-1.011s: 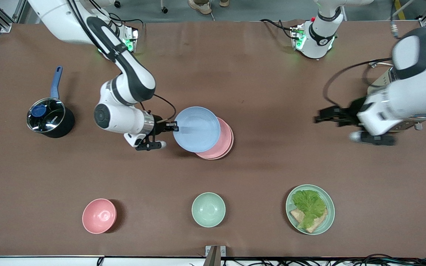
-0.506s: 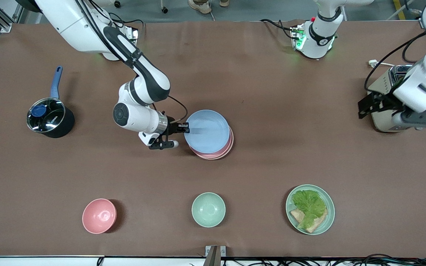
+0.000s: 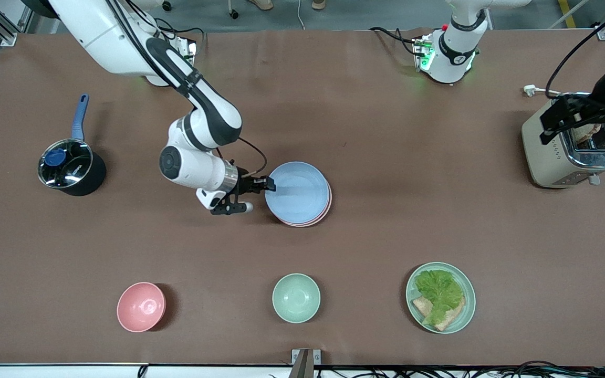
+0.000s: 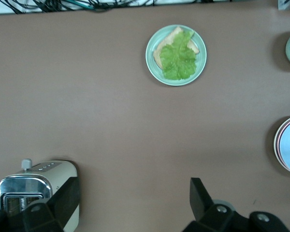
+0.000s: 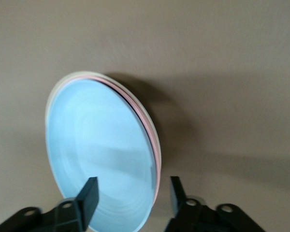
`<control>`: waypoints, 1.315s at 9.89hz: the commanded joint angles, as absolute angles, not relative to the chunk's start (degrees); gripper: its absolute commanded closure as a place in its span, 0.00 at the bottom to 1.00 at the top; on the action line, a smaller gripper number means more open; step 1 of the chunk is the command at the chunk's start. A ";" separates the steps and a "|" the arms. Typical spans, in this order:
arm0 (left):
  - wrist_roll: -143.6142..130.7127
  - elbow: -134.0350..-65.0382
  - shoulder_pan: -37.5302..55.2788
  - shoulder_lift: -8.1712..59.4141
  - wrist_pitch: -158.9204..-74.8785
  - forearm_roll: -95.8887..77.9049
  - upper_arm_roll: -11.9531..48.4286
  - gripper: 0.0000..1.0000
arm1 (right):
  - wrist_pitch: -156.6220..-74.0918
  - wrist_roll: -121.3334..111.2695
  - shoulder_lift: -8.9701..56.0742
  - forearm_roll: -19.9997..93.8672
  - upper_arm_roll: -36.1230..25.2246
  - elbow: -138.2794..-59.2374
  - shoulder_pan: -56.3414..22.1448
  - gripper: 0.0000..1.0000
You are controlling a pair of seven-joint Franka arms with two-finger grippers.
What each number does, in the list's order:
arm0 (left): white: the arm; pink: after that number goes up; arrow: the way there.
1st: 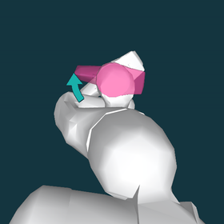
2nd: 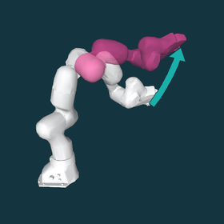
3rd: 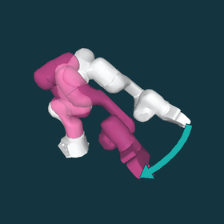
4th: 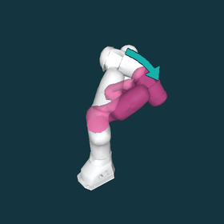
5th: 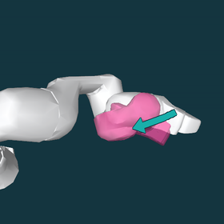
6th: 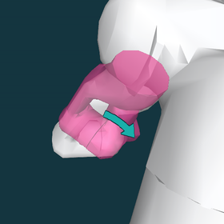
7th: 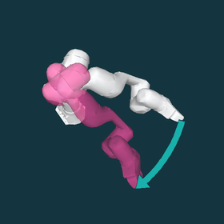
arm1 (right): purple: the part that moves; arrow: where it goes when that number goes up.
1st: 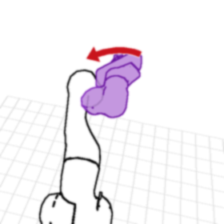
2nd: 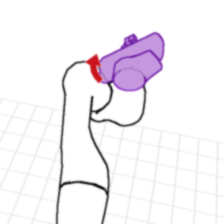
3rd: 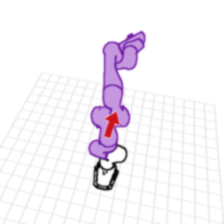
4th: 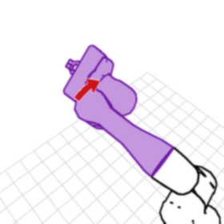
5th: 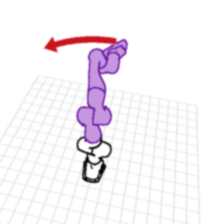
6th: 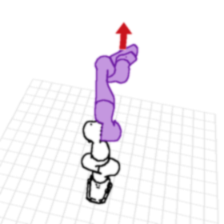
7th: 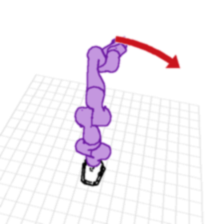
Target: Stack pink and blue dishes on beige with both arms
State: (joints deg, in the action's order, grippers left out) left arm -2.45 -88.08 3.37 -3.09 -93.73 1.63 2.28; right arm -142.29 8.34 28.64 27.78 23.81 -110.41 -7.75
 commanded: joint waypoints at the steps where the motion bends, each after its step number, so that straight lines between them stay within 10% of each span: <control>1: -2.81 -86.14 3.52 -3.51 -88.70 2.38 1.76 0.00 | -134.51 8.96 17.45 25.77 20.25 -112.41 -4.75 0.00; 6: -4.04 -83.94 3.60 -2.90 -84.91 -1.29 1.50 0.00 | -121.83 10.20 2.92 5.38 3.82 -109.71 -3.78 0.00; 13: -3.96 -84.90 3.78 -2.81 -84.73 0.62 -0.09 0.00 | -84.67 10.20 2.02 1.84 -4.47 -79.74 0.53 0.00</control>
